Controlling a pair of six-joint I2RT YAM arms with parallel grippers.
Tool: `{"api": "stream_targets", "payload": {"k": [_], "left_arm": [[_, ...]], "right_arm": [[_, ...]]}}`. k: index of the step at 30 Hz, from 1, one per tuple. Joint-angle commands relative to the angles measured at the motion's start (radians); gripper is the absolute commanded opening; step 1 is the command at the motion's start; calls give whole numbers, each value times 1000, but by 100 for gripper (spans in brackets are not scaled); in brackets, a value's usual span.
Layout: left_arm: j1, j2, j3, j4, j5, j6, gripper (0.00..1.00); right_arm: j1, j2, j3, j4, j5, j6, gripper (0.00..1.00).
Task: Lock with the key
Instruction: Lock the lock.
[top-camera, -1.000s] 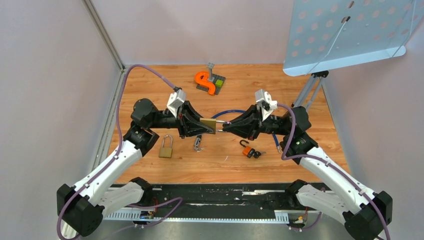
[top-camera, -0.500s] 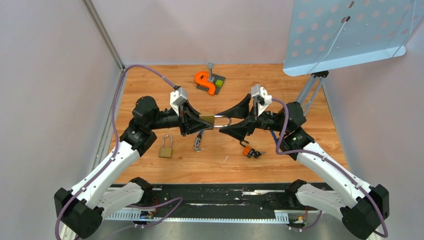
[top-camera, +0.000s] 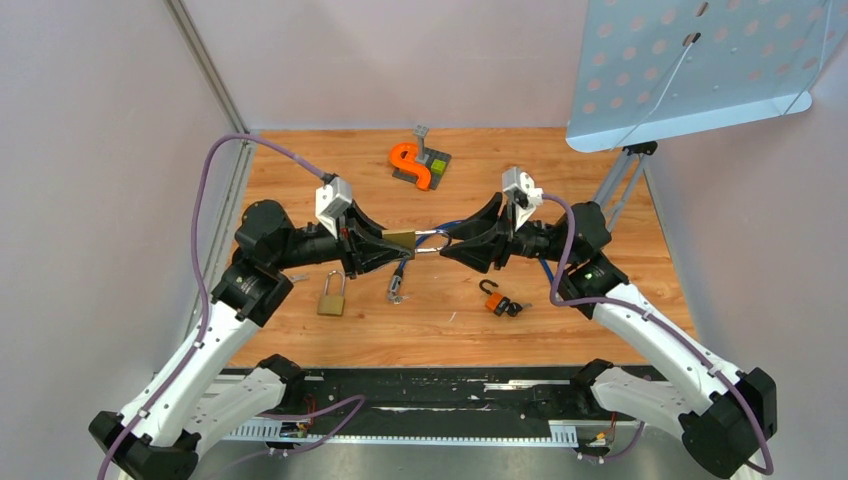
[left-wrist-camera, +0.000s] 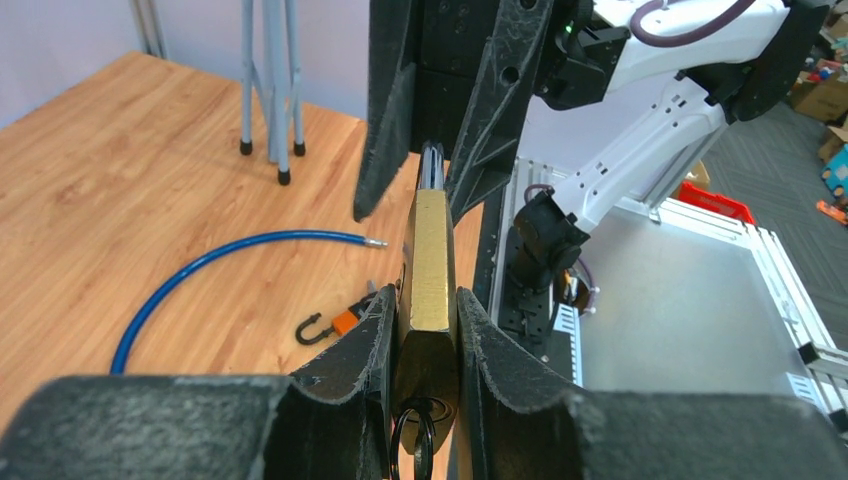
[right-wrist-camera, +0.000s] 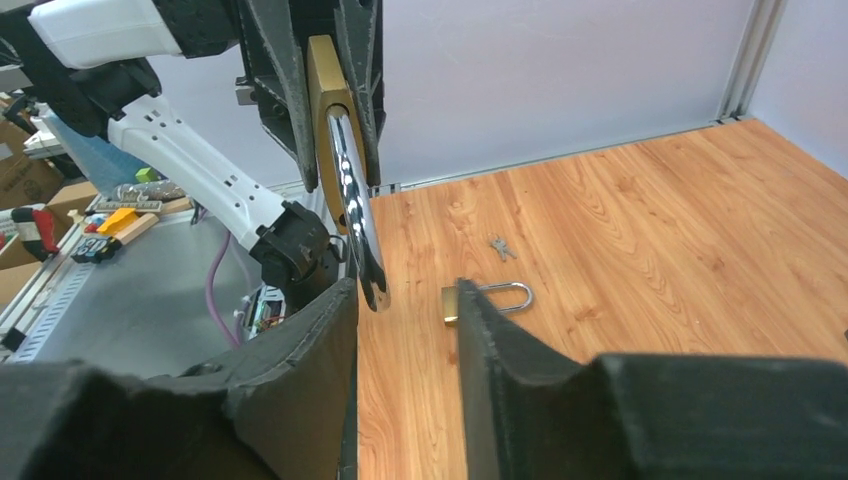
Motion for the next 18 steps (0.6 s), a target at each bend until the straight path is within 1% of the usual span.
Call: {"api": "stream_targets", "payload": {"k": [1,3,4,6,8,9,14,18], "left_arm": [[1,-6,47,39,32,12,0],[1,7,51,31,37,9,0],[1,14,50,33,38,7,0],[1,19,46,43,40,4,0],[1,19,41,51,41,5,0],[1,19,40,52,40,7,0],[2,19,19,75,43,3,0],[1,32,-18,163,82,-49,0]], "right_arm": [[-4,2,23,58,-77,17,44],[-4,0,19,80,-111,26,46],[-4,0,17,86,-118,29,43],[-4,2,19,87,-118,35,29],[-4,10,24,84,-119,39,7],[-4,15,27,81,-125,42,1],[-2,46,28,106,-157,78,0],[20,70,25,157,-140,114,0]]}}
